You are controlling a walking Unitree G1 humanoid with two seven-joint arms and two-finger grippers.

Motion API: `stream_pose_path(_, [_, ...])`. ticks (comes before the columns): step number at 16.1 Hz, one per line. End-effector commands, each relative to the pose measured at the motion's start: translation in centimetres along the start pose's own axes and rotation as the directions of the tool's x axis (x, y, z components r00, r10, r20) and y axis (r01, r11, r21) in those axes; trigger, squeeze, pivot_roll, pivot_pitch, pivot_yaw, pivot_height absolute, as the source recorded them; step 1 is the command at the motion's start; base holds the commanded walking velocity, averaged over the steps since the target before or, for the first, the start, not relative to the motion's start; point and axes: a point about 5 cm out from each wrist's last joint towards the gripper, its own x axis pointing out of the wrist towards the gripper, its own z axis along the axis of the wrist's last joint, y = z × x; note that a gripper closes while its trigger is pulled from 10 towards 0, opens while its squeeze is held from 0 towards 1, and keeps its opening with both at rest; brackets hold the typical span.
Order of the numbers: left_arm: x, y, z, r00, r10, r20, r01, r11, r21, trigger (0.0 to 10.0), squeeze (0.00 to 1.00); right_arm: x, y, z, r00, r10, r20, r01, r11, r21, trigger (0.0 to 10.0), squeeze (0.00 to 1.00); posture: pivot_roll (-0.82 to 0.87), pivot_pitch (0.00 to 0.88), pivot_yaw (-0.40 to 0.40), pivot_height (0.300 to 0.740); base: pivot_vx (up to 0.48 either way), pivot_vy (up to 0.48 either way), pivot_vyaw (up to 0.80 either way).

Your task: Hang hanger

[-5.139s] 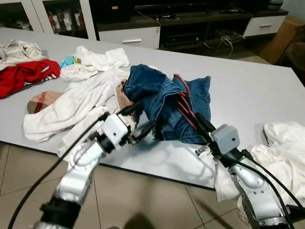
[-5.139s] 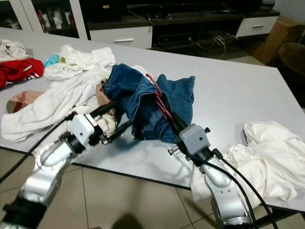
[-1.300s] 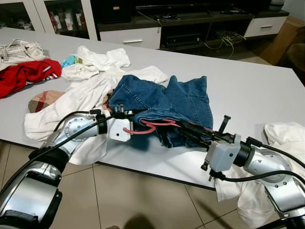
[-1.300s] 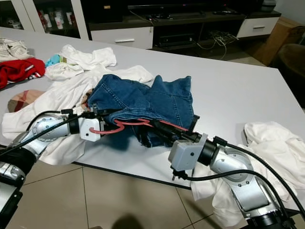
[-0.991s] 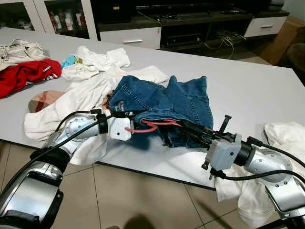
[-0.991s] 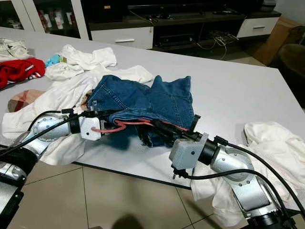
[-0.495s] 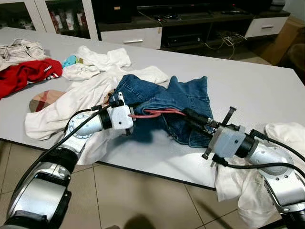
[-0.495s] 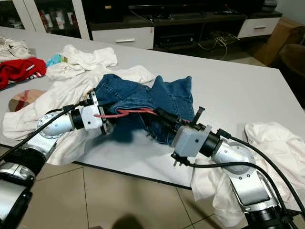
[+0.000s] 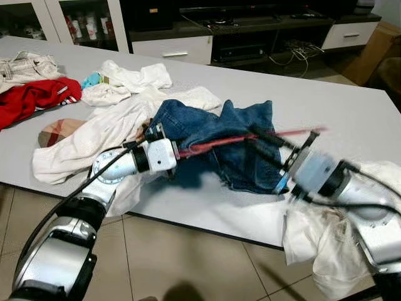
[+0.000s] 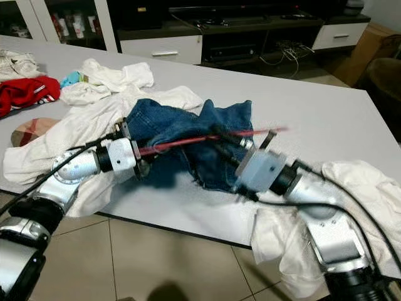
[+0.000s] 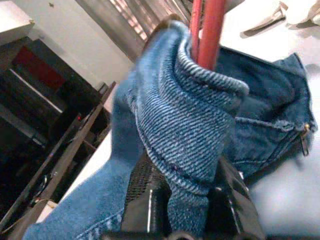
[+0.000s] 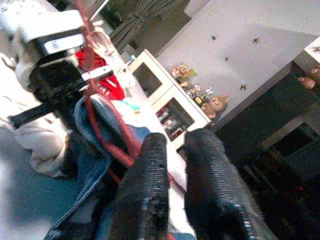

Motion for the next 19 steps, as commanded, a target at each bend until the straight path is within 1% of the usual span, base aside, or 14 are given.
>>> stream_pose_path(1, [0.0,0.1,0.2,1.0,-0.004,0.009,0.004,1.0,0.009,0.0,0.0,-0.1,-0.4,0.4,1.0,0.011,0.0,-0.011,1.0,0.025,10.0,0.0,-0.07,0.0,-0.021,0.74,0.0,0.0,0.0])
stream_pose_path(3, [0.0,0.0,0.2,1.0,-0.012,0.007,0.012,1.0,0.012,0.0,0.0,-0.2,-0.5,0.5,1.0,0.007,0.003,-0.007,0.999,0.042,10.0,0.0,-0.07,0.0,-0.019,0.74,0.0,0.0,0.0])
stream_pose_path(5, [0.1,0.0,0.1,1.0,-0.007,0.0,0.007,1.0,0.0,0.0,0.0,-0.6,-0.8,0.4,1.0,0.004,-0.007,-0.003,0.992,0.129,10.0,0.0,-0.08,0.0,-0.017,0.74,0.0,0.0,0.0])
stream_pose_path(6, [0.1,0.2,0.0,1.0,0.008,-0.003,-0.008,1.0,-0.015,0.0,0.0,-0.9,-0.8,0.4,1.0,0.009,-0.011,-0.007,0.989,0.148,10.0,0.0,-0.08,0.0,-0.017,0.74,0.0,0.0,0.0])
stream_pose_path(7, [0.1,0.7,-0.1,0.999,0.047,-0.016,-0.048,0.998,-0.044,0.0,0.0,-1.3,-1.3,0.5,1.0,-0.007,-0.017,0.01,0.982,0.19,10.0,0.0,-0.08,0.0,-0.017,0.74,0.0,0.0,0.0])
stream_pose_path(9, [0.0,1.4,-0.4,0.994,0.104,-0.042,-0.107,0.991,-0.081,0.0,0.0,-1.8,-2.5,0.7,0.996,-0.082,-0.02,0.084,0.971,0.222,10.0,0.0,-0.08,0.0,-0.016,0.74,0.0,0.0,0.0])
stream_pose_path(11, [0.2,2.0,-0.7,0.984,0.165,-0.071,-0.173,0.978,-0.12,0.0,0.0,-2.3,-3.9,0.8,0.974,-0.224,-0.031,0.224,0.939,0.262,10.0,0.0,-0.09,0.0,-0.013,0.74,0.0,0.0,0.0])
stream_pose_path(12, [0.3,2.2,-0.6,0.981,0.179,-0.073,-0.187,0.974,-0.13,0.0,0.0,-2.5,-4.6,0.7,0.954,-0.299,-0.034,0.296,0.91,0.291,10.0,0.0,-0.09,0.0,-0.014,0.74,0.0,0.0,0.0])
stream_pose_path(13, [0.5,2.2,-0.7,0.978,0.194,-0.08,-0.204,0.969,-0.141,0.0,0.0,-2.8,-4.9,0.7,0.938,-0.343,-0.051,0.341,0.885,0.318,10.0,0.0,-0.09,0.0,-0.011,0.74,0.0,0.0,0.0])
stream_pose_path(14, [0.5,2.4,-0.7,0.973,0.214,-0.085,-0.225,0.962,-0.154,0.0,0.0,-3.0,-5.0,0.5,0.93,-0.36,-0.077,0.364,0.866,0.343,10.0,0.0,-0.1,0.0,-0.009,0.74,0.0,0.0,0.0])
stream_pose_path(16, [0.7,2.6,-0.6,0.966,0.244,-0.084,-0.255,0.951,-0.174,0.0,0.0,-3.2,-4.0,-0.4,0.934,-0.327,-0.141,0.356,0.85,0.389,10.0,0.0,-0.1,0.0,-0.009,0.74,0.0,0.0,0.0])
stream_pose_path(17, [0.8,2.8,-0.5,0.963,0.26,-0.074,-0.269,0.944,-0.192,0.0,0.0,-3.0,-2.5,-0.8,0.95,-0.264,-0.165,0.31,0.848,0.43,10.0,0.52,-0.1,0.0,-0.008,0.74,0.0,0.0,0.0])
stream_pose_path(18, [0.9,2.9,-0.3,0.962,0.264,-0.066,-0.272,0.941,-0.2,0.0,0.0,-2.7,-1.5,-1.1,0.958,-0.22,-0.186,0.282,0.852,0.442,10.0,0.99,-0.1,0.0,-0.01,0.74,0.0,0.0,0.0])
stream_pose_path(19, [1.0,2.9,-0.2,0.962,0.267,-0.057,-0.273,0.941,-0.198,0.0,0.0,-2.4,-0.7,-1.6,0.957,-0.193,-0.214,0.272,0.853,0.446,10.0,1.0,-0.1,0.0,-0.01,0.74,0.0,0.0,0.0])
